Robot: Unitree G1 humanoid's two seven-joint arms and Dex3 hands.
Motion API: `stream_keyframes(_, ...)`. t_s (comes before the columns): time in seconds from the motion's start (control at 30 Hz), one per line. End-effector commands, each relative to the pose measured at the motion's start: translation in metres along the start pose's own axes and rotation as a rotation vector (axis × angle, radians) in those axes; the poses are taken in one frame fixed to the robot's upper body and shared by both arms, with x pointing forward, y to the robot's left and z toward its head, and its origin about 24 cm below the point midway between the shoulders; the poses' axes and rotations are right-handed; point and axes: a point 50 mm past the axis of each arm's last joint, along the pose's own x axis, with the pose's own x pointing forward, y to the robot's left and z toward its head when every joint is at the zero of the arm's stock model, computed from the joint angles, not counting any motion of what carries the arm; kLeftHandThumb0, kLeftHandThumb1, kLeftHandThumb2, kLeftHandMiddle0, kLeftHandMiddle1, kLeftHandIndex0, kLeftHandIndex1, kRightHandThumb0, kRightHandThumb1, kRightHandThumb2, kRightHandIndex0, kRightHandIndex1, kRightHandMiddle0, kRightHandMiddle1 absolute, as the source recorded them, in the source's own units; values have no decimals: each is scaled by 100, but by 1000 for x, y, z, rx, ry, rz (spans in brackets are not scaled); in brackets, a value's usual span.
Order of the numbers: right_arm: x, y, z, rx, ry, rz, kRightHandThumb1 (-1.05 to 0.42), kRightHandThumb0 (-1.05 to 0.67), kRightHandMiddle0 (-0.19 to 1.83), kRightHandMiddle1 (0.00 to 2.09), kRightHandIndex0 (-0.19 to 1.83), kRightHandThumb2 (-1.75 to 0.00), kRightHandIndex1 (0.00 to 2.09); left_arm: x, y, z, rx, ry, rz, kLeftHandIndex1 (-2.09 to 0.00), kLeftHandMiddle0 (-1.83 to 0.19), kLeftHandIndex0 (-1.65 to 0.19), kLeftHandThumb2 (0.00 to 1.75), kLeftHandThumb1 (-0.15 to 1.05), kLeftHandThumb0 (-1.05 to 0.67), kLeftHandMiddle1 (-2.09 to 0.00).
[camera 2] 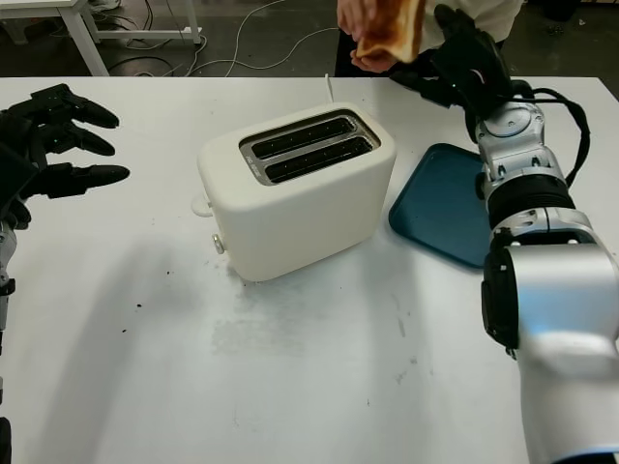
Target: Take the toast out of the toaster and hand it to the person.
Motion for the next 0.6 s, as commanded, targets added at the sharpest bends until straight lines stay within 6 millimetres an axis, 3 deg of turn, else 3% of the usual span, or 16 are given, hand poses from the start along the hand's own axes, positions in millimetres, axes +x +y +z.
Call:
stream_keyframes(0.0,-5,-5,-5,29,-31,-4,-83,-90,0,0,0,0,0,-2,0,-2,3,2,3,-112,-51,-53,0,59,-105,-126)
stream_keyframes(0.13,-14,-5,-14,102,-71,17,-81,-87,0,0,0,0,0,-2,0,-2,3,6,2,-112,-50,-52,0,58,-105,-126)
stream_keyframes(0.3,-41,9,-29,282,-210,75,-81,-70,0,0,0,-1,0,-3,0,-3,5,2,7,-113,-50,-52,0,58,-105,-126)
stream_keyframes(0.57,-102,41,-39,360,-319,67,-91,-81,4,2,1,-11,1,-5,-1,-7,-21,9,9,-114,-51,-53,0,58,-105,-126)
